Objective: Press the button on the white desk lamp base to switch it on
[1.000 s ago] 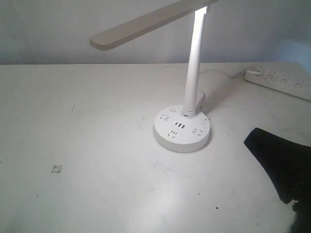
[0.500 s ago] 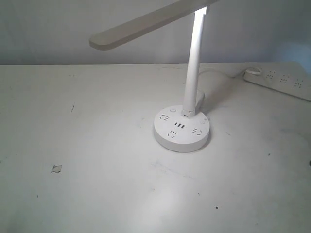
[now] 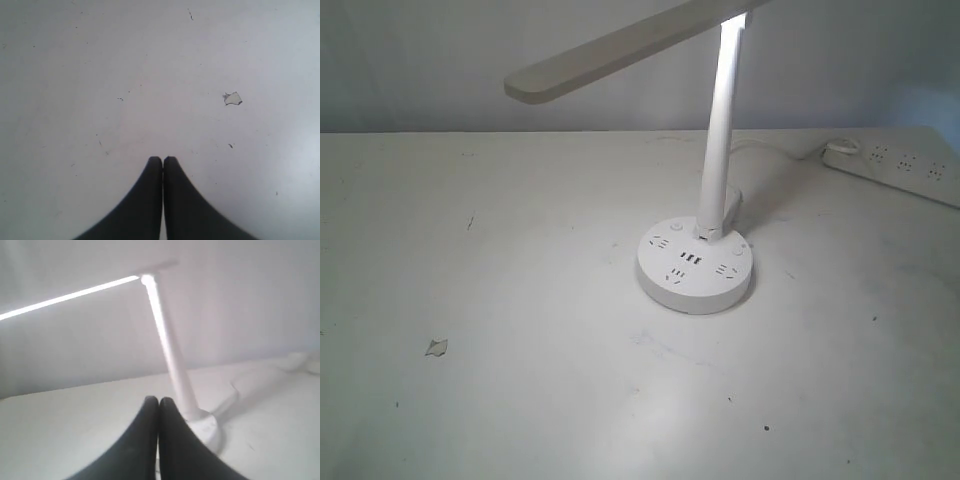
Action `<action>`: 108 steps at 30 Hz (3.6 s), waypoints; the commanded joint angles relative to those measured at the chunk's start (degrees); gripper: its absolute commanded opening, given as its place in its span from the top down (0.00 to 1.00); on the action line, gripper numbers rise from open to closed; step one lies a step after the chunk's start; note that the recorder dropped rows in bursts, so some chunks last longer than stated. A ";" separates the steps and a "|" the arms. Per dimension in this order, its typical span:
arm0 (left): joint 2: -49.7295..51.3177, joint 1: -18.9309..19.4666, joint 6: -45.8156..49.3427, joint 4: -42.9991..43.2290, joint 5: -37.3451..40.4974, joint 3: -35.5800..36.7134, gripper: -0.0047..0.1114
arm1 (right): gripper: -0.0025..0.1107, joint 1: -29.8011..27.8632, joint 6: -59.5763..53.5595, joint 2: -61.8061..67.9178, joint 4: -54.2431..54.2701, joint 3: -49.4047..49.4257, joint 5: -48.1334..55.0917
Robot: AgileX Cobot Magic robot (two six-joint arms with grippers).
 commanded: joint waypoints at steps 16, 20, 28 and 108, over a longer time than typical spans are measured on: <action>-0.21 -0.01 -0.06 -0.38 0.33 0.05 0.96 | 0.98 -0.06 -8.18 -0.28 18.43 0.28 23.43; -0.21 -0.01 -0.06 -0.38 0.33 0.05 0.96 | 0.98 -0.06 -8.33 -0.28 20.53 0.28 25.20; -0.21 -0.01 -0.06 -0.38 0.33 0.05 0.96 | 0.98 -0.06 -9.11 -0.28 18.55 0.28 24.82; -0.21 -0.01 -0.06 -0.38 0.33 0.05 0.96 | 0.98 -24.08 -72.49 -0.28 48.30 0.28 22.21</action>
